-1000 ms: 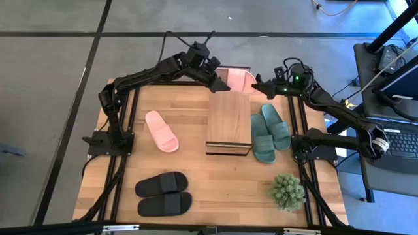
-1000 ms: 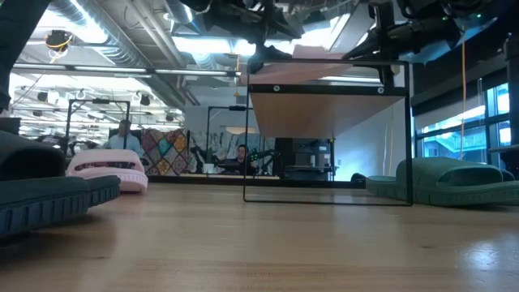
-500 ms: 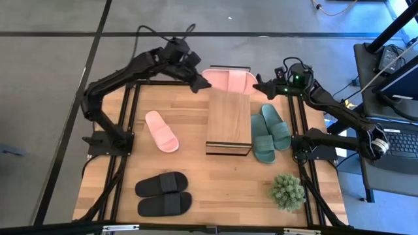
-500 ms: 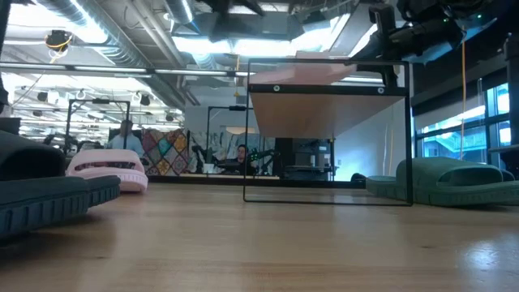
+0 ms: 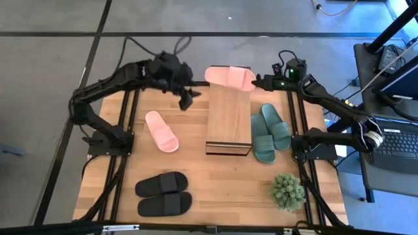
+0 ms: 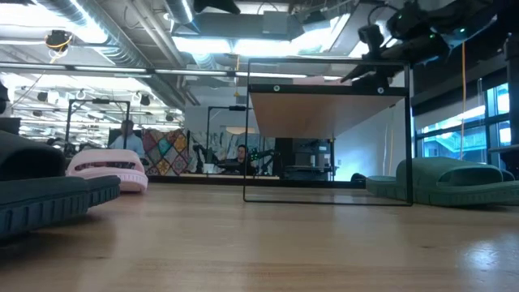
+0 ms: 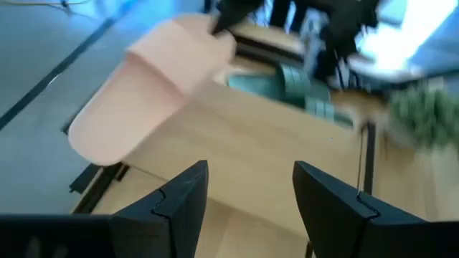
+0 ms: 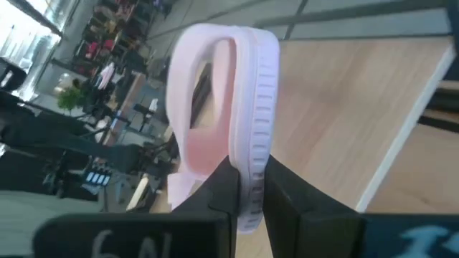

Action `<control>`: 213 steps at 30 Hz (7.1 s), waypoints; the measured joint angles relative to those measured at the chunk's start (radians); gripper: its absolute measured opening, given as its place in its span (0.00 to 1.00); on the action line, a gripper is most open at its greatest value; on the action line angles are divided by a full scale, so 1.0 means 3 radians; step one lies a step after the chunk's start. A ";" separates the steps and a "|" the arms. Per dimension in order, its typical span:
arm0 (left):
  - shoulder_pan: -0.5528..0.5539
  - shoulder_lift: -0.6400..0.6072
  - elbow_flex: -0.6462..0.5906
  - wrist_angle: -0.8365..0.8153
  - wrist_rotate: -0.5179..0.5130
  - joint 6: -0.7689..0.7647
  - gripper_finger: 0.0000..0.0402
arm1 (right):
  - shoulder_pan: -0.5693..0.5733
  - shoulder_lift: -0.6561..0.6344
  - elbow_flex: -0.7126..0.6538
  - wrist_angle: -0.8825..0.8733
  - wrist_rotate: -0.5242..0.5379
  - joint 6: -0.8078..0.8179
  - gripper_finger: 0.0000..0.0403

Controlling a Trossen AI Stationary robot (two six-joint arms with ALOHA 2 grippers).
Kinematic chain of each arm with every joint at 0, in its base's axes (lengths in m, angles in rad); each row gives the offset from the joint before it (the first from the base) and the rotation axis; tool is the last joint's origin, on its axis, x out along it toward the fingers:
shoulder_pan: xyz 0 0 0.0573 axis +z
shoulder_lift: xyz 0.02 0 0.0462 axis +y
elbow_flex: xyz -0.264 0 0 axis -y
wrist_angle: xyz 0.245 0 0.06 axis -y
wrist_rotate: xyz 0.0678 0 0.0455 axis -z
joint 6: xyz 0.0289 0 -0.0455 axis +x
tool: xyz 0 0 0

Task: Pick and place slides into the shelf
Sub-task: Put the right pink slide on the shelf

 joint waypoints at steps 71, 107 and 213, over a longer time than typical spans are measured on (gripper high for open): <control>-0.0195 -0.1482 -0.2949 0.2181 0.0287 -0.0218 0.49 | -0.0578 0.1068 0.0282 -0.0010 -0.0320 -0.0391 0.20; -0.0197 -0.1482 -0.2949 0.2165 0.0283 -0.0217 0.49 | -0.0577 0.1066 0.0280 0.0300 -0.0265 -0.0521 0.70; -0.0195 -0.1481 -0.2949 0.2162 0.0282 -0.0478 0.49 | 0.1170 -0.0272 0.0309 -0.0579 0.0384 -0.2125 0.70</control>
